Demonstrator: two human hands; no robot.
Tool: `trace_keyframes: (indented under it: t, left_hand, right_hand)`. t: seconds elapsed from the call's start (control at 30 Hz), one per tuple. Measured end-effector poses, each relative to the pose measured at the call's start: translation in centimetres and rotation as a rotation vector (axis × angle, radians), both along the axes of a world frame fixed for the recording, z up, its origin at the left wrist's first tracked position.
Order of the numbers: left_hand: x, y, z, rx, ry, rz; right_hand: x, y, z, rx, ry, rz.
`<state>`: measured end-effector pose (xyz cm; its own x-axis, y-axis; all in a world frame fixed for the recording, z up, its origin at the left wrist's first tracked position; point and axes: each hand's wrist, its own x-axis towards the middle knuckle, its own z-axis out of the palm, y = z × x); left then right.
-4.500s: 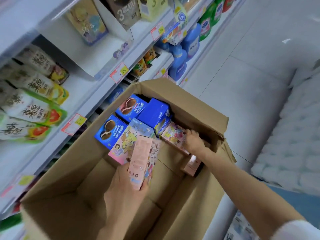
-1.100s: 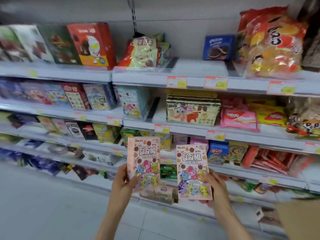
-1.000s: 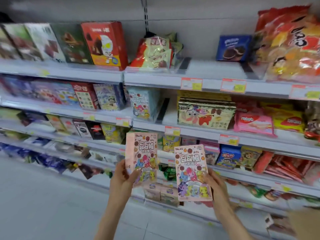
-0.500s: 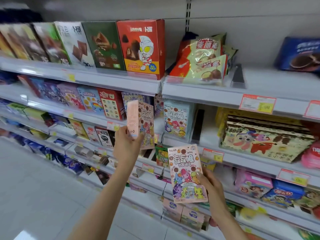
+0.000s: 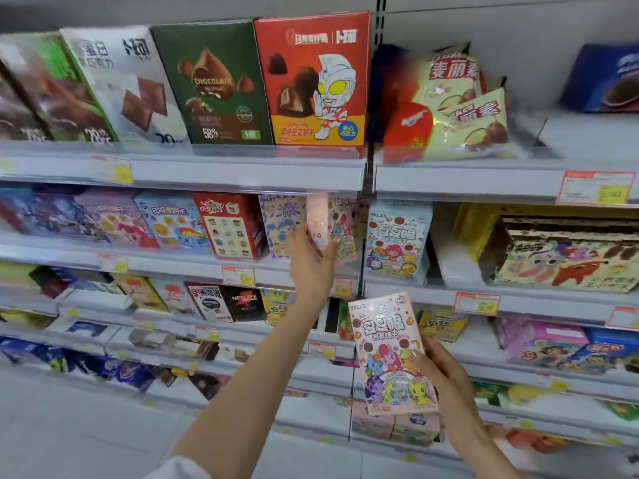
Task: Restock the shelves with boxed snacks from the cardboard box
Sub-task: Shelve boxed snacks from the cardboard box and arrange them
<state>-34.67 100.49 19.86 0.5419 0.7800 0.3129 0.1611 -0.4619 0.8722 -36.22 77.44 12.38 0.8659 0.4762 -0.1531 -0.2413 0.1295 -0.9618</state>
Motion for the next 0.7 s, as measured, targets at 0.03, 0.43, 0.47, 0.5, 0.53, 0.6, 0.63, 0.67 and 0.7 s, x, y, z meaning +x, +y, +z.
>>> trace_keyframes:
  t: [0.03, 0.43, 0.47, 0.5, 0.53, 0.6, 0.63, 0.67, 0.7]
  left_hand:
    - [0.4, 0.2, 0.0, 0.001, -0.014, -0.034]
    - [2.9, 1.2, -2.9, 0.195, 0.163, -0.029]
    - [2.9, 1.1, -2.8, 0.175, 0.153, -0.019]
    - [2.8, 1.1, -2.7, 0.168, 0.144, -0.006]
    - [2.8, 1.1, -2.7, 0.171, 0.14, 0.009]
    - [2.8, 1.2, -2.8, 0.174, 0.133, 0.026]
    - [2.9, 1.2, -3.0, 0.179, 0.123, 0.033]
    - [2.9, 1.2, -3.0, 0.187, 0.112, 0.044]
    - [3.0, 1.3, -3.1, 0.198, 0.105, 0.059]
  right_hand:
    - [-0.5, 0.3, 0.0, -0.004, -0.007, -0.014]
    - [-3.2, 1.2, 0.4, -0.07, -0.045, -0.165]
    - [-3.2, 1.2, 0.3, -0.08, -0.04, -0.174]
    - [-3.3, 1.2, 0.4, -0.092, -0.038, -0.179]
    - [-3.3, 1.2, 0.5, -0.099, -0.034, -0.185]
    - [-3.4, 1.1, 0.5, -0.104, -0.029, -0.185]
    - [-3.5, 1.1, 0.6, -0.1, -0.03, -0.184]
    - [-3.6, 1.1, 0.7, -0.096, -0.026, -0.187]
    - [-3.5, 1.0, 0.7, -0.092, -0.023, -0.187]
